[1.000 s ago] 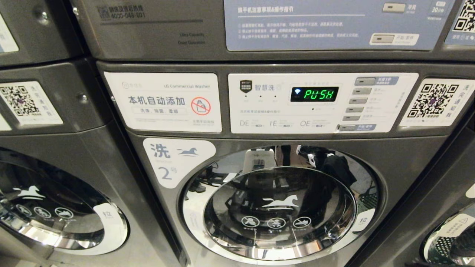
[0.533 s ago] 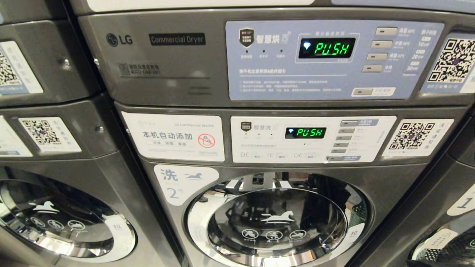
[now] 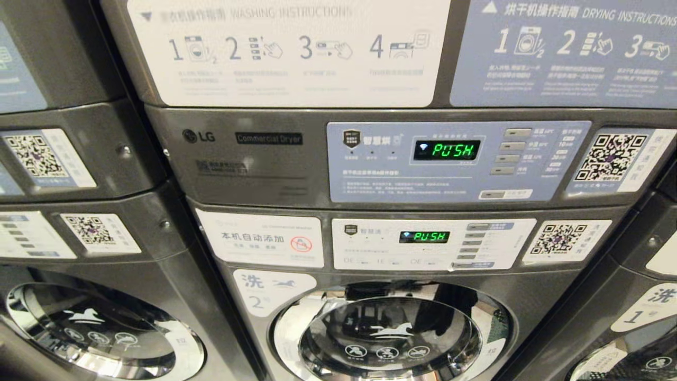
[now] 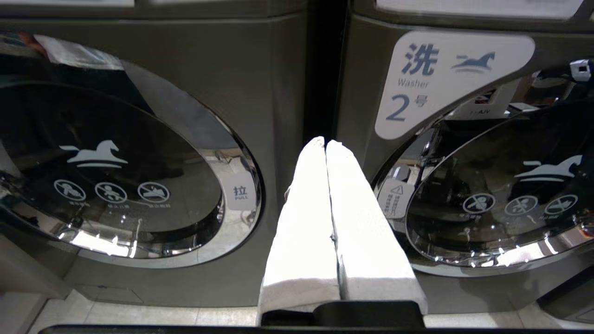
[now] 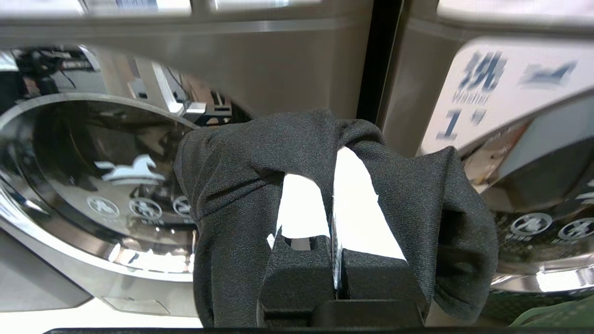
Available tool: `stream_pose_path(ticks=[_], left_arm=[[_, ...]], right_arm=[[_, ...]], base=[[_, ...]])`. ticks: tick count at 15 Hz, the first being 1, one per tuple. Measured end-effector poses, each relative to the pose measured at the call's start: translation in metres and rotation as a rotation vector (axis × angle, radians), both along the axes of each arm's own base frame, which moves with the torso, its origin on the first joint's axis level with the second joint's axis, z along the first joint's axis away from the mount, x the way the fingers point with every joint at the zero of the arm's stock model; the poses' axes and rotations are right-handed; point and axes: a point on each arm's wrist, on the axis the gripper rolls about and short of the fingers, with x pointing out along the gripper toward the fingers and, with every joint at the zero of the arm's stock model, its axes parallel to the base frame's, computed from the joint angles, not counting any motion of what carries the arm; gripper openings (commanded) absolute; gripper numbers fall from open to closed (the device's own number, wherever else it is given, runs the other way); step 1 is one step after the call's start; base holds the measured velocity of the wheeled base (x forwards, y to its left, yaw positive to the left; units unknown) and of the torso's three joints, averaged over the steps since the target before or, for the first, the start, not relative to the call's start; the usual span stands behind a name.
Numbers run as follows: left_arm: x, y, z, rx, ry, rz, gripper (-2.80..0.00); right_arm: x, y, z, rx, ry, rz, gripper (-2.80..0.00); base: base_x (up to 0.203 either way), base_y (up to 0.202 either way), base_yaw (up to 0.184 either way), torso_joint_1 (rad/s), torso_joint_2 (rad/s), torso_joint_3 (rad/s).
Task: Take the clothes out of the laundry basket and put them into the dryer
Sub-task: Put the clothes in the dryer
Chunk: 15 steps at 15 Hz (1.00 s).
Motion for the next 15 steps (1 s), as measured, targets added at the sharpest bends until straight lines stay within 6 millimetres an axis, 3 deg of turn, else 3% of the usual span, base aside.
stream_pose_path(ticks=[8,15], left_arm=[[0.0,0.0,0.0,0.0,0.0,0.0,-2.8],[0.0,0.0,0.0,0.001,0.0,0.0,-2.8]], right_arm=[[0.0,0.0,0.0,0.001,0.0,0.0,-2.8],[0.0,0.0,0.0,0.001,0.0,0.0,-2.8]], base=[[0.0,0.0,0.0,0.246,-0.58,-0.337],[0.0,0.0,0.0,0.177,-0.39,-0.215]])
